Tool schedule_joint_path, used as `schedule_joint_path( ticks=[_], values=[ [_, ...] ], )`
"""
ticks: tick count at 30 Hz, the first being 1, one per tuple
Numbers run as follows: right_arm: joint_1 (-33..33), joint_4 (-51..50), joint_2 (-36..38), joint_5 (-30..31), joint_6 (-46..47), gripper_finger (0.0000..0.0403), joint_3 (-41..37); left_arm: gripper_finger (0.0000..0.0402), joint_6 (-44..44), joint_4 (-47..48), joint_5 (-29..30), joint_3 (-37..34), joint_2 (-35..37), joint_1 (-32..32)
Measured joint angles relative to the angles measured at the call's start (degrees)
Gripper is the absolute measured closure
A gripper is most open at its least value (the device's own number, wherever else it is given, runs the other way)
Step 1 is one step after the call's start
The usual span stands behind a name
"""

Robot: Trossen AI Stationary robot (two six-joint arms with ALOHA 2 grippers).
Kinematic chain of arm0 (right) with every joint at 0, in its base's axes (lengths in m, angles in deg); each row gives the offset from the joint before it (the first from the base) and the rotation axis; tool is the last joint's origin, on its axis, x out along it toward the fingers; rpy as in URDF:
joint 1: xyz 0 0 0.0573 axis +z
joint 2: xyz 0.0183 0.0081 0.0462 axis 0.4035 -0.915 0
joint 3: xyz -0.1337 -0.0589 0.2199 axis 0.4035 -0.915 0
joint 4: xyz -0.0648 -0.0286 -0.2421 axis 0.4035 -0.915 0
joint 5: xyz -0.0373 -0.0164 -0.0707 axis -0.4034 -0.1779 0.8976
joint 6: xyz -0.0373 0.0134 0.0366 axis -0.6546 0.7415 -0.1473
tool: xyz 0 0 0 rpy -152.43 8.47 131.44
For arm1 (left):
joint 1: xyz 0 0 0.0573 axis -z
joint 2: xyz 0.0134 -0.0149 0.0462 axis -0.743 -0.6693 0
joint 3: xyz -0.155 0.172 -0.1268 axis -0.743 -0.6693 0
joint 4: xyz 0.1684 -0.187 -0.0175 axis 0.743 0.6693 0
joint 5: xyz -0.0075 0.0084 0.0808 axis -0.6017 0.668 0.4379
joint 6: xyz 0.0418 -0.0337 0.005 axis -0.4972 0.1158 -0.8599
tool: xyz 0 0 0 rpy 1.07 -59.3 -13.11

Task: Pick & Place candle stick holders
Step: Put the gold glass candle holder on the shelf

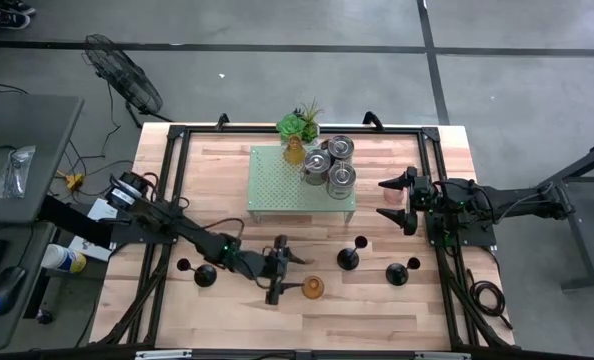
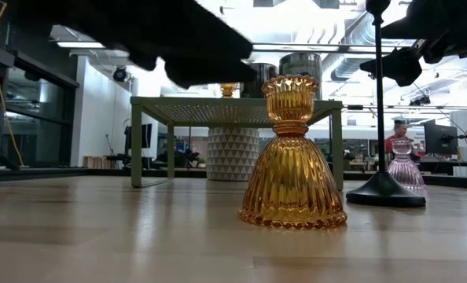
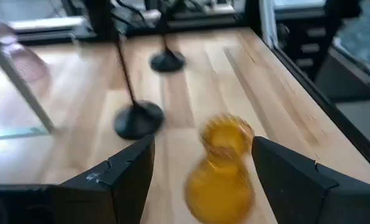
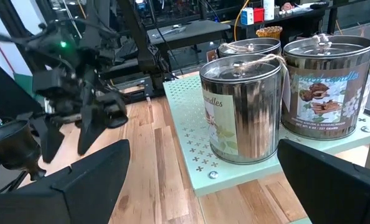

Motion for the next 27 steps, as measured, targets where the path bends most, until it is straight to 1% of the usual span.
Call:
schedule_joint_path(
  ticks=[3, 6, 12, 15, 18, 21, 27],
  values=[
    [0.00, 0.01, 0.00, 0.00, -0.01, 0.0003, 0.00, 0.0139, 0.06, -0.15, -1.31, 0.00, -1.98, 0.74],
    [0.01, 0.02, 0.00, 0.00, -0.01, 0.0003, 0.00, 0.0139, 1.97, -0.34, -2.51, 0.00, -3.52, 0.94],
    [0.00, 0.02, 0.00, 0.00, 0.00, 0.0003, 0.00, 0.0139, 2.56, -1.41, -2.57, 0.17, -5.35, 0.92],
    [0.02, 0.02, 0.00, 0.00, -0.02, 0.0003, 0.00, 0.0139, 1.57, -1.47, -2.59, 1.41, -7.47, 0.92],
    [0.00, 0.02, 0.00, 0.00, 0.00, 0.0003, 0.00, 0.0139, 1.42, -3.40, -2.49, 3.08, -9.93, 0.92],
    [0.00, 0.02, 0.00, 0.00, -0.02, 0.0003, 0.00, 0.0139, 1.44, -5.67, -0.60, 4.20, -11.95, 0.92],
    [0.00, 0.04, 0.00, 0.00, -0.02, 0.0003, 0.00, 0.0139, 1.47, -8.19, -1.26, 5.88, -13.92, 0.92]
  ],
)
